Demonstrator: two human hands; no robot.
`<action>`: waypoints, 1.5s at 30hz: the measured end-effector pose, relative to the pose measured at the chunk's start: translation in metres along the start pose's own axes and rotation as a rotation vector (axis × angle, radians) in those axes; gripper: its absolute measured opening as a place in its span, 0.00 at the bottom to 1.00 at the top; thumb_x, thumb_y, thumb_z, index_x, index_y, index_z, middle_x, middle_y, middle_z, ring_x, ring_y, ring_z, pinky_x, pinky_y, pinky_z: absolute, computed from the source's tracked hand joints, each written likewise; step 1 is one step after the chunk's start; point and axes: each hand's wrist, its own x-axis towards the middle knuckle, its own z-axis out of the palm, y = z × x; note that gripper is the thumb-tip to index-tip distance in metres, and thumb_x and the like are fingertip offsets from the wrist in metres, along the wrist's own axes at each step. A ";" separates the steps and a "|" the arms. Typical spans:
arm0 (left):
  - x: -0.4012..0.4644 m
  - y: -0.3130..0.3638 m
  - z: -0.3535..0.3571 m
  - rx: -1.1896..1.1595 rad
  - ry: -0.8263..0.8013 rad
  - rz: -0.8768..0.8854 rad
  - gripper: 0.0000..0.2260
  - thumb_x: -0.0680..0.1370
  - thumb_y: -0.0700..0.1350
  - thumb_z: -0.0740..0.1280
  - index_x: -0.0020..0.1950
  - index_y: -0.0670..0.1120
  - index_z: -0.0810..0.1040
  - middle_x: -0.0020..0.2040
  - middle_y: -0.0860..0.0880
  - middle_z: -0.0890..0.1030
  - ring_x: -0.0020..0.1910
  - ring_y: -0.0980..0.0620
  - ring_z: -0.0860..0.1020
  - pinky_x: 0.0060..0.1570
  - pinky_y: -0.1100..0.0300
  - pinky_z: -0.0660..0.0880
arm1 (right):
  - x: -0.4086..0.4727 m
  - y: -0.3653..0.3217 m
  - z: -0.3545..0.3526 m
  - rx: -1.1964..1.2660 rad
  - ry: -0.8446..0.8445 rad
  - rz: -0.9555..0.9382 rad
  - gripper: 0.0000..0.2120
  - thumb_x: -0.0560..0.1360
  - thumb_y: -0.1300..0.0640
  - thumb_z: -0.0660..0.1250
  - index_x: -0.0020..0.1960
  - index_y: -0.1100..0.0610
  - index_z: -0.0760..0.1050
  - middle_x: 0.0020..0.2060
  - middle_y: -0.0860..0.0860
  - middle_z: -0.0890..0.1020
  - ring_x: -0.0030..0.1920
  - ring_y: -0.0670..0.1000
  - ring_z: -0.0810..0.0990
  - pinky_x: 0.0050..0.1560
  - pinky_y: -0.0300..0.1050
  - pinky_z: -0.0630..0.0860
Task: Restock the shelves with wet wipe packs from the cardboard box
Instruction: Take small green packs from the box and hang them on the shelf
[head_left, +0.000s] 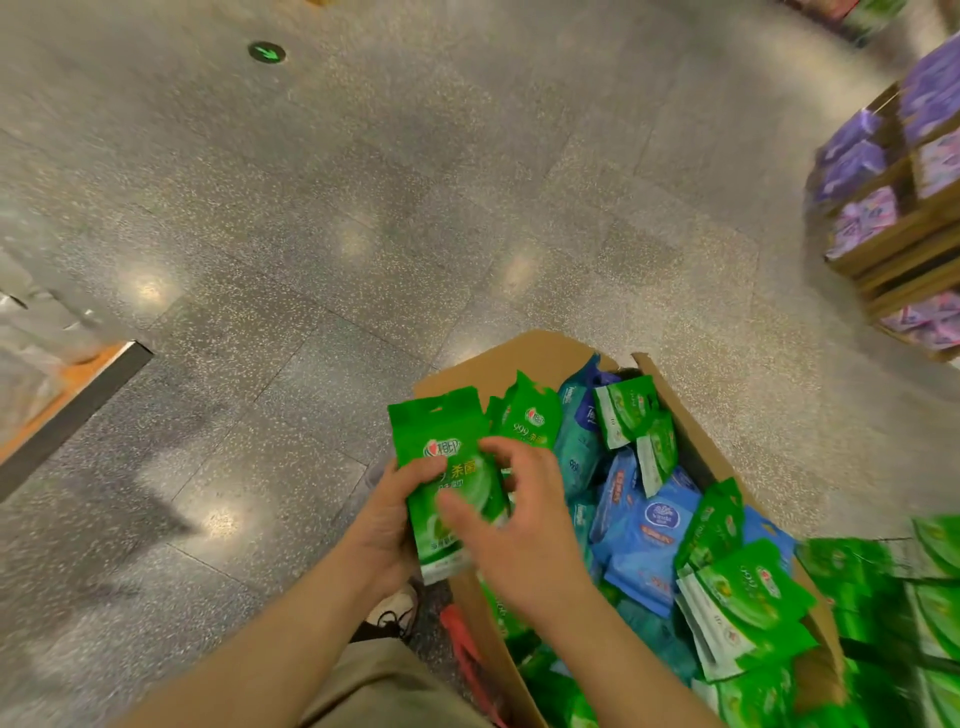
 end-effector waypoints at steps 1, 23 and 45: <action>-0.001 0.002 -0.004 0.003 0.020 -0.008 0.44 0.55 0.45 0.83 0.69 0.38 0.73 0.61 0.34 0.80 0.50 0.38 0.82 0.52 0.43 0.80 | 0.008 0.005 -0.004 0.115 0.075 0.066 0.23 0.73 0.38 0.72 0.64 0.42 0.71 0.58 0.41 0.72 0.59 0.43 0.74 0.59 0.39 0.73; -0.019 0.032 -0.002 0.131 0.081 -0.012 0.18 0.69 0.42 0.71 0.58 0.39 0.80 0.53 0.36 0.84 0.44 0.40 0.84 0.45 0.46 0.82 | 0.079 0.055 -0.015 0.800 0.028 0.768 0.37 0.64 0.50 0.74 0.72 0.56 0.70 0.59 0.60 0.81 0.48 0.59 0.83 0.44 0.55 0.82; -0.101 -0.185 0.166 0.741 -0.351 -0.382 0.36 0.58 0.52 0.78 0.65 0.43 0.79 0.58 0.37 0.82 0.52 0.37 0.82 0.54 0.40 0.79 | -0.256 0.052 -0.151 0.176 0.789 0.318 0.37 0.62 0.31 0.68 0.70 0.40 0.69 0.61 0.35 0.69 0.68 0.41 0.67 0.71 0.38 0.63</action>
